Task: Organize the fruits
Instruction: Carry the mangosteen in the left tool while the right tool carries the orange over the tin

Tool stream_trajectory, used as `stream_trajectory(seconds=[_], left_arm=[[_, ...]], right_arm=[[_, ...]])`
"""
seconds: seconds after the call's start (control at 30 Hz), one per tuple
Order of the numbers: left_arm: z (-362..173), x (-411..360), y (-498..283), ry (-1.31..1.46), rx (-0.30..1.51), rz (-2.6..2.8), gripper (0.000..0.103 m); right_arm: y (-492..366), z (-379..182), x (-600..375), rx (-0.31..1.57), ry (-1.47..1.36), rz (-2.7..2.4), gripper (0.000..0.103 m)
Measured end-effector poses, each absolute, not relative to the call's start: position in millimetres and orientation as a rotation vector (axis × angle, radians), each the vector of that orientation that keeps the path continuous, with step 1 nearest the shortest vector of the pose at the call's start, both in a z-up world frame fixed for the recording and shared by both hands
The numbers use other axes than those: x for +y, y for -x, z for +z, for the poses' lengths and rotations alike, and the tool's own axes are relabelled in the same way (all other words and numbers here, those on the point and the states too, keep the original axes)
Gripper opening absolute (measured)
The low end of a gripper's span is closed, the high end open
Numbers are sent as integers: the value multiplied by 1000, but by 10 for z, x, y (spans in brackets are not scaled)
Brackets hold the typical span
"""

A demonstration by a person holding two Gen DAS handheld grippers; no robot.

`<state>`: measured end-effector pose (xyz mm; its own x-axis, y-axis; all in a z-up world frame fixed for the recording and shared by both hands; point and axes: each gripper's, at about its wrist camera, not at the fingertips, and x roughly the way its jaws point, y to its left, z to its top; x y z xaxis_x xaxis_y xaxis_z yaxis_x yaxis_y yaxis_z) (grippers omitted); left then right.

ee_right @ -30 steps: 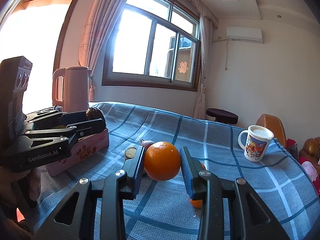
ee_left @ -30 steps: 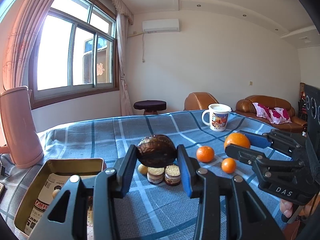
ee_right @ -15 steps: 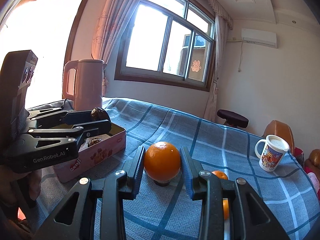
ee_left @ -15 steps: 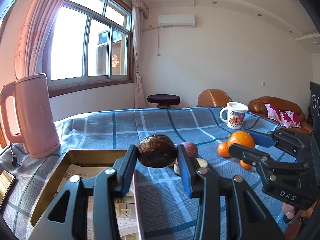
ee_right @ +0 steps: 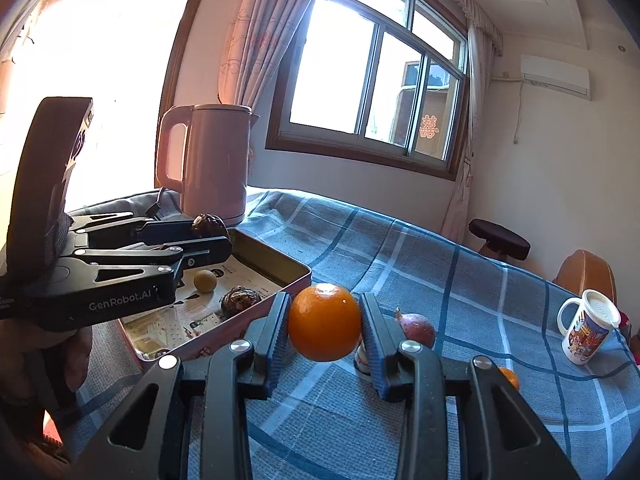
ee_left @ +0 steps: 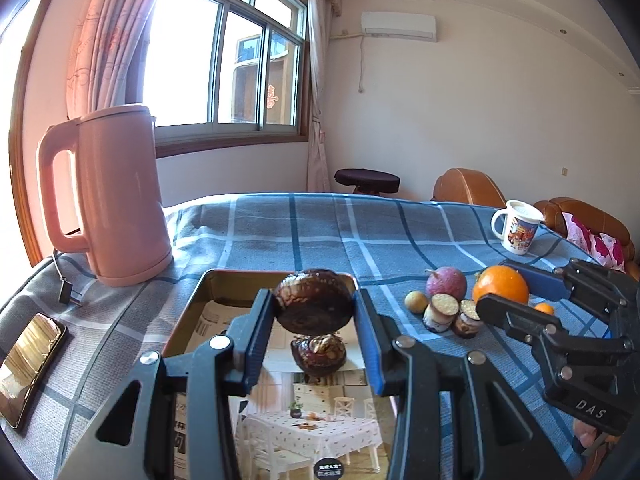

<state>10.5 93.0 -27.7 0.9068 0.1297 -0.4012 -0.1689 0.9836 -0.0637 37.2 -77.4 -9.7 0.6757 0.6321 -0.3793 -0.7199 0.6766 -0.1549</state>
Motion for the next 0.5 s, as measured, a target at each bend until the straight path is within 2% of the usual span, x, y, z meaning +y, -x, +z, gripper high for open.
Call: stream_trajectory(seconds=[0.5], left_arm=[[-369,1350,-68,142,490,212,42]], right_arm=[[-323,-130,-152,356,317,885,37]])
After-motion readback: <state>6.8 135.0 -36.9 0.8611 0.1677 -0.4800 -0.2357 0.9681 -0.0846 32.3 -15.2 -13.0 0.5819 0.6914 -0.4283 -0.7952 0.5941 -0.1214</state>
